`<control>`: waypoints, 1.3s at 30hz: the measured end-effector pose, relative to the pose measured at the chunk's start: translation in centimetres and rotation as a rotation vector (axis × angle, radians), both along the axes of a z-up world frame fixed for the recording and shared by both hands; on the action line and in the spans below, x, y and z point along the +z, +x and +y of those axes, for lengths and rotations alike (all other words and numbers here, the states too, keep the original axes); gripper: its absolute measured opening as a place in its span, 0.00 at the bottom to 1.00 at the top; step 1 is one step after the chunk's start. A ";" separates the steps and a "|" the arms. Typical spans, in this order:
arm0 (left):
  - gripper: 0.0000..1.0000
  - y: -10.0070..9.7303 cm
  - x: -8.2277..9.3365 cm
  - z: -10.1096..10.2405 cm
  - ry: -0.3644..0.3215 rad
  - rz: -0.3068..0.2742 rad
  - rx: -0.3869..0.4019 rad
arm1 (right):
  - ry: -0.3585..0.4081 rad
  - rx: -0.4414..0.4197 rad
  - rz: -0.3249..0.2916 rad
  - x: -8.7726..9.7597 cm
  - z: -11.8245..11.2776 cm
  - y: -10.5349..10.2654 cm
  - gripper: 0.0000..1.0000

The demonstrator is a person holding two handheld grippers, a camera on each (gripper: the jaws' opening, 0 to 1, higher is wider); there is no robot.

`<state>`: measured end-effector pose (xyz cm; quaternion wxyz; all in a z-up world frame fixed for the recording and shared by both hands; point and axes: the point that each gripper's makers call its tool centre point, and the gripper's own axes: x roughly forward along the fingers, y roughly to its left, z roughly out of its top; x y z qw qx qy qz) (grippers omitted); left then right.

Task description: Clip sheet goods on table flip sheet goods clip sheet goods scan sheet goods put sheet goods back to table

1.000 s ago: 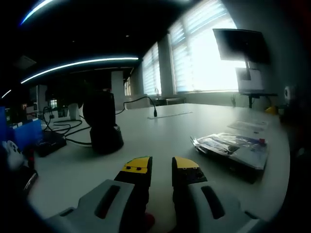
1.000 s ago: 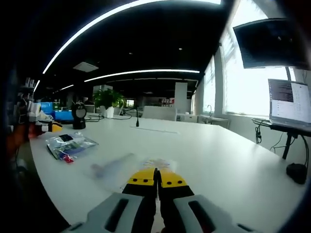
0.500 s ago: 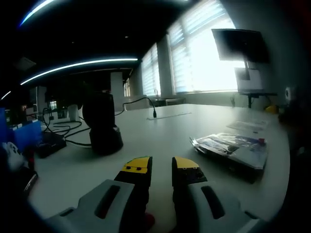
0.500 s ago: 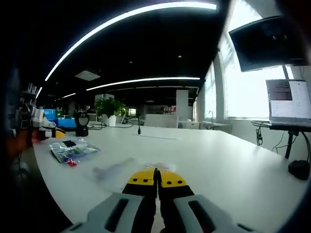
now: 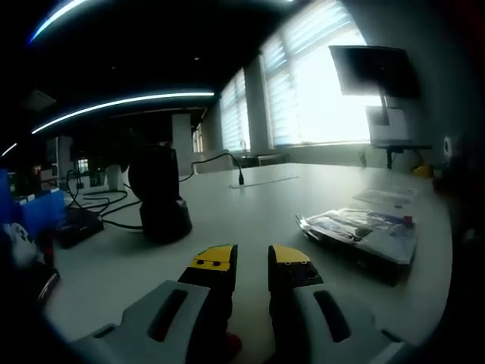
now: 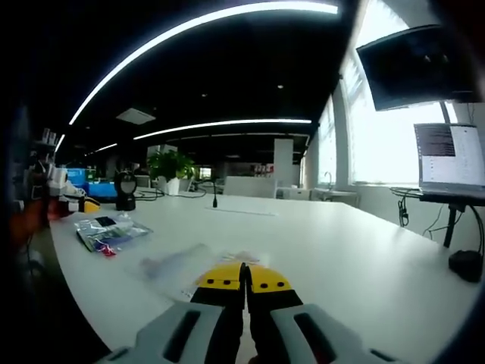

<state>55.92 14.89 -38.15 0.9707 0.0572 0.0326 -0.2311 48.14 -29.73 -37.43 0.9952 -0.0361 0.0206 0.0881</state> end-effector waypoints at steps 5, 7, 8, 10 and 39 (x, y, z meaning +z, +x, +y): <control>0.09 0.0 0.0 -0.1 0.003 -0.002 -0.003 | -0.006 -0.001 0.025 0.1 0.4 0.7 0.00; 0.09 0.0 0.0 -0.1 0.000 -0.002 -0.006 | -0.029 -0.001 0.037 0.0 0.6 1.1 0.00; 0.09 0.0 0.0 -0.1 -0.002 -0.001 -0.006 | -0.036 0.000 0.041 0.0 0.7 1.2 0.00; 0.09 0.0 0.1 0.0 -0.003 -0.003 -0.005 | -0.040 0.004 0.044 0.0 0.9 1.5 0.00; 0.09 -0.6 0.6 -0.7 -0.012 -0.038 -0.060 | -0.199 0.062 0.145 2.5 1.8 4.7 0.03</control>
